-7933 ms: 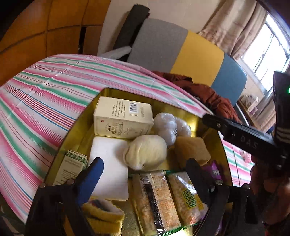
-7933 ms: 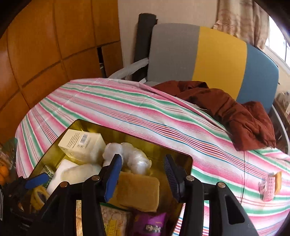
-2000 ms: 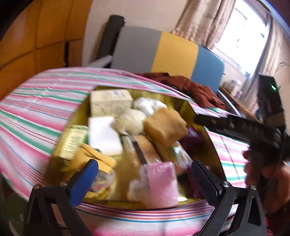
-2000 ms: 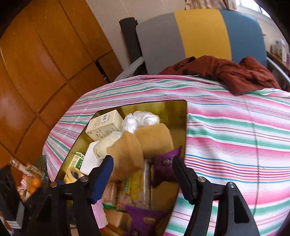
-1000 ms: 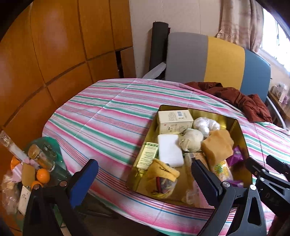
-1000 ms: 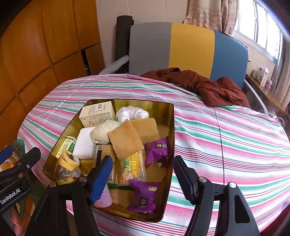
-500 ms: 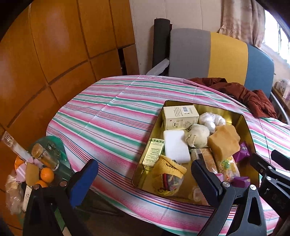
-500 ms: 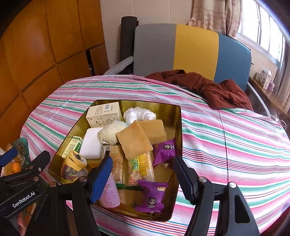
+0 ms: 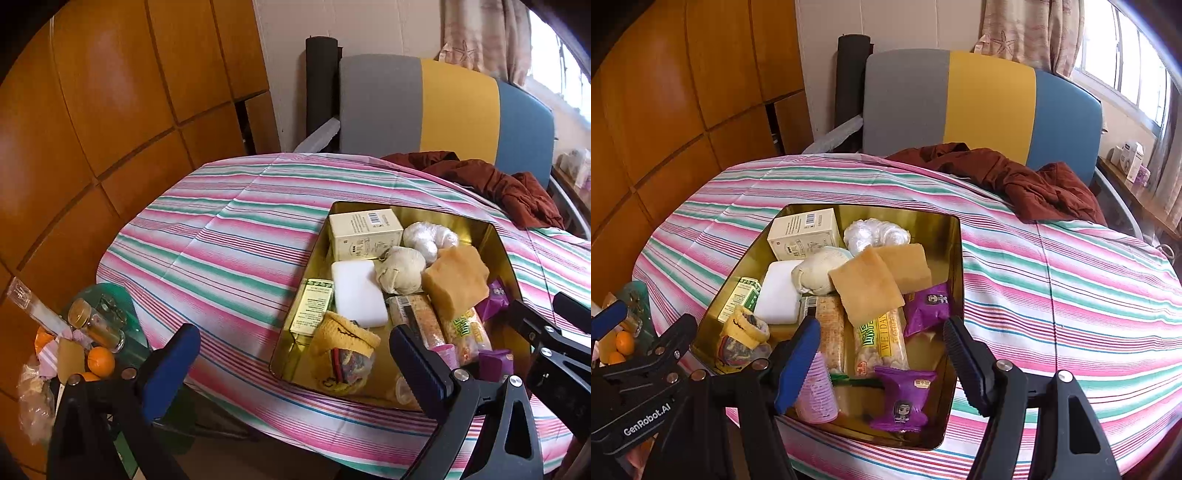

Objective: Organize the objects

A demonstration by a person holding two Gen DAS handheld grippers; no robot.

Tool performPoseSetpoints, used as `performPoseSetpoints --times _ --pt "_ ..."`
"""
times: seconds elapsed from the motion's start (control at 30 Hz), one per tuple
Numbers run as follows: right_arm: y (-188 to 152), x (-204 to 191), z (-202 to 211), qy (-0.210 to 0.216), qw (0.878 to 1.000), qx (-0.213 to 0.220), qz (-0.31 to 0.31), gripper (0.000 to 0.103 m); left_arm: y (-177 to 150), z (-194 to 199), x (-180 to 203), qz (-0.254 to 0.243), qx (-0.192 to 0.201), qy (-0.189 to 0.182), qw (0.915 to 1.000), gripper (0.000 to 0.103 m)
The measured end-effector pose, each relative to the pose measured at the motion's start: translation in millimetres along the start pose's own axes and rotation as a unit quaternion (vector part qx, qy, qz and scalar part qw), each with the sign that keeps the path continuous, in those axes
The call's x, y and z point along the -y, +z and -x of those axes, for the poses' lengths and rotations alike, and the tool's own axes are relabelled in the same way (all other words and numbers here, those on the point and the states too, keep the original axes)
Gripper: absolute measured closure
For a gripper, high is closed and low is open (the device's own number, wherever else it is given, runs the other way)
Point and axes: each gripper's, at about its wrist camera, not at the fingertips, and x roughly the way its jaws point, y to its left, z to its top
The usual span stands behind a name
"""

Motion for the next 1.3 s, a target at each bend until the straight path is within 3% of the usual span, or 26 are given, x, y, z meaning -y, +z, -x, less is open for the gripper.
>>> performPoseSetpoints --times 1.3 --pt "-2.8 6.3 -3.6 -0.002 1.0 -0.005 -0.01 0.033 -3.7 -2.1 4.7 0.004 -0.018 -0.018 0.9997 0.0"
